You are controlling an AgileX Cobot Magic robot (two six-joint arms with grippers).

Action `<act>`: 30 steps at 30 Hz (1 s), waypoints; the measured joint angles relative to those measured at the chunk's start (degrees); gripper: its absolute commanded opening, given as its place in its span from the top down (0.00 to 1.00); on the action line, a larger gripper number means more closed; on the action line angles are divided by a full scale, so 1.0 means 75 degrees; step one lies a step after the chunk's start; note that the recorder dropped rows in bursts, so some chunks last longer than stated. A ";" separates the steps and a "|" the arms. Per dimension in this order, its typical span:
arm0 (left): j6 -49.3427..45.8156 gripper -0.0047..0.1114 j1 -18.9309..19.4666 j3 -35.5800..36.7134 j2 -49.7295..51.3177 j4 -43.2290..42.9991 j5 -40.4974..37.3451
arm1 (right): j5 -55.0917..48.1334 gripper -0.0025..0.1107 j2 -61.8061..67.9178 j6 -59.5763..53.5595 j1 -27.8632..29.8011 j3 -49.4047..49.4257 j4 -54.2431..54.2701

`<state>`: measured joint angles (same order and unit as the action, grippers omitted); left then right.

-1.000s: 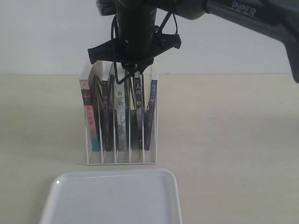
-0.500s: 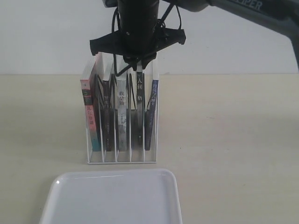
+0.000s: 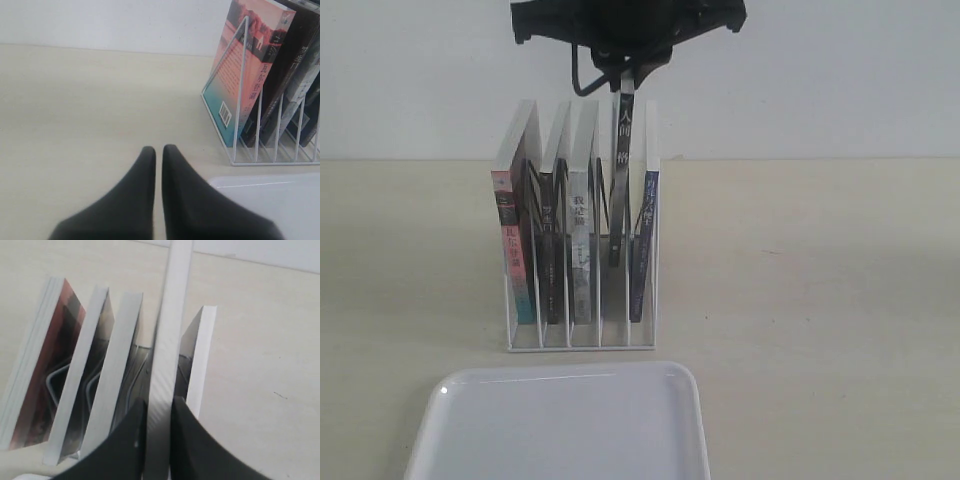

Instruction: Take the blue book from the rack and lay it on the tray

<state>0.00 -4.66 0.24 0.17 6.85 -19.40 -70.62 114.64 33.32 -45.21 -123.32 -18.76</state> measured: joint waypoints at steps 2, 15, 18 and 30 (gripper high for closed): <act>0.0000 0.92 0.0000 0.0000 0.0000 0.0000 0.0000 | 0.0000 0.96 -0.0143 0.0000 0.0000 -0.0004 0.0000; 0.0000 0.92 0.0000 0.0000 0.0000 0.0000 0.0000 | -0.0029 0.96 -0.0458 -0.0164 0.0000 -0.0032 -0.0014; 0.0000 0.92 0.0000 0.0000 0.0000 0.0000 0.0000 | -0.0044 0.96 -0.0538 -0.0210 0.0000 -0.0032 0.0044; 0.0000 0.92 0.0000 0.0000 0.0000 0.0000 0.0000 | -0.0088 0.96 -0.0601 -0.0337 0.0000 -0.0032 0.0289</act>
<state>0.00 -4.66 0.24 0.17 6.85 -19.40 -71.28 110.13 30.80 -45.21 -123.56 -16.59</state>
